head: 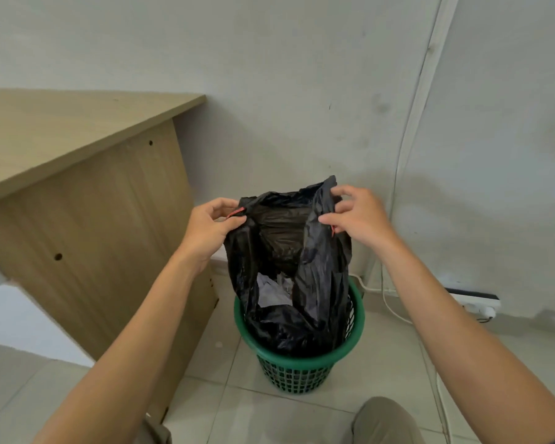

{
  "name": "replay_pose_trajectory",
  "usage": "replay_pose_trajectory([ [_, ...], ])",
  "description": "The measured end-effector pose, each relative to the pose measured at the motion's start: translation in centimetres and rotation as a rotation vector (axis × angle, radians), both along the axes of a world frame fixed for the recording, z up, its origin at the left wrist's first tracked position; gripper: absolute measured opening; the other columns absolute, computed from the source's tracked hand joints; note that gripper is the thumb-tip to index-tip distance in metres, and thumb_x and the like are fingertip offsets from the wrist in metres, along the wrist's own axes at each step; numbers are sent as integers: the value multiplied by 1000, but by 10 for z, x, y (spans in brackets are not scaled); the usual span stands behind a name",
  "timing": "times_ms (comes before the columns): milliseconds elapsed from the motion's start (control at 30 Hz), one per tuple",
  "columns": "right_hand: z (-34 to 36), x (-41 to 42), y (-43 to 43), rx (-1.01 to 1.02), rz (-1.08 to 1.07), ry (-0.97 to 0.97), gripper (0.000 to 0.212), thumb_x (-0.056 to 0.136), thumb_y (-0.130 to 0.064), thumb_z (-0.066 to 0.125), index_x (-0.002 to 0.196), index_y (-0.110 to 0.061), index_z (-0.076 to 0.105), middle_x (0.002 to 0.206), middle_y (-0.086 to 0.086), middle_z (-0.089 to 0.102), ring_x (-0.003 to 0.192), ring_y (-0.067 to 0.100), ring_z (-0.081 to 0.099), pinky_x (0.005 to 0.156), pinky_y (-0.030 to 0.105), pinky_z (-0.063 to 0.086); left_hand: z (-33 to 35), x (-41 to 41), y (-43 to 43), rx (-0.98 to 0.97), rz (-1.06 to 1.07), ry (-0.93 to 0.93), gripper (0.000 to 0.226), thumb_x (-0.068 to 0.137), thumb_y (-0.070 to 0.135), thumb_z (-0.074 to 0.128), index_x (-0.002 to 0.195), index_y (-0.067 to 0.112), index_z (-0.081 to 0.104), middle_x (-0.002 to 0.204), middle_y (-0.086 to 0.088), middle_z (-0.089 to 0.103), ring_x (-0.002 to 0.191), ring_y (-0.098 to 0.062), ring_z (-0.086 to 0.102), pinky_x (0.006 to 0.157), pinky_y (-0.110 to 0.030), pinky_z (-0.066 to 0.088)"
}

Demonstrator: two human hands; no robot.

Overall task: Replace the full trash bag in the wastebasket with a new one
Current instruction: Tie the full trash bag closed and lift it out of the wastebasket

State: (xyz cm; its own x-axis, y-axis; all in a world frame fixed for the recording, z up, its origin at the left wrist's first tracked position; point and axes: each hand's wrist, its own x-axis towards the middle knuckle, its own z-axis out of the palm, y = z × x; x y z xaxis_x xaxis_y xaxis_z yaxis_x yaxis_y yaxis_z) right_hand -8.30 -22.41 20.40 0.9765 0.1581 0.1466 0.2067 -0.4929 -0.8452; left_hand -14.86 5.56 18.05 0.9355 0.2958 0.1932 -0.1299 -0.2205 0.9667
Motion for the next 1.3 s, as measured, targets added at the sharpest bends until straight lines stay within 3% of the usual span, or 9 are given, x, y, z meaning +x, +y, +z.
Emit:
replay_pose_trajectory([
  [67,10,-2,7,67,-39,-113,53,77,-16,89,125,-20,65,93,10,77,72,28,76,76,42,65,1,3,-7,111,49,-32,14,88,13,79,86,27,77,89,-2,77,86,-22,73,83,-37,60],
  [167,23,-8,15,198,4,-110,39,80,-7,86,111,-15,65,86,14,77,71,30,76,63,42,65,6,1,-19,234,115,-77,6,92,26,76,89,29,79,82,5,77,81,-19,72,78,-35,58],
  [367,40,-11,17,334,227,118,48,80,18,74,122,-3,65,91,13,76,68,21,73,63,29,62,12,-2,-48,153,-15,-62,21,96,38,67,110,25,75,97,2,76,99,-20,72,94,-51,57],
  [567,45,-16,29,334,280,123,55,74,17,80,122,-6,66,97,12,77,73,19,77,66,28,62,4,-10,-85,65,-181,-97,71,75,27,91,135,28,52,97,4,67,92,-20,71,86,-40,56],
  [800,42,-12,23,382,-11,35,41,70,15,84,101,-7,71,104,13,71,82,33,77,67,42,66,-6,-4,-93,62,-50,-132,82,78,8,87,141,30,40,84,3,66,78,-12,65,78,-28,53],
  [967,46,-9,20,508,84,-34,33,73,16,81,91,-9,70,102,17,71,94,26,76,75,39,65,-7,-2,-93,226,-188,-151,100,86,13,77,155,50,15,107,-3,58,94,-23,63,88,-42,55],
  [1100,48,-9,17,200,332,-165,36,82,18,69,98,-13,77,106,1,77,106,11,73,94,27,59,-5,-1,-98,53,-238,-155,109,78,29,89,156,50,16,120,3,60,112,-10,64,101,-28,50],
  [1200,43,-10,19,-93,352,-333,45,81,19,67,105,-16,81,118,-3,72,111,8,68,100,20,53,-5,5,-101,115,-129,-162,106,80,10,84,157,42,19,110,2,65,103,-13,67,98,-35,55],
  [1300,34,-4,19,-322,293,-653,24,81,8,77,98,-9,83,111,5,75,97,19,71,96,27,55,-6,8,-99,102,-127,-179,101,82,-1,76,156,39,21,100,1,68,93,-21,68,91,-44,56],
])
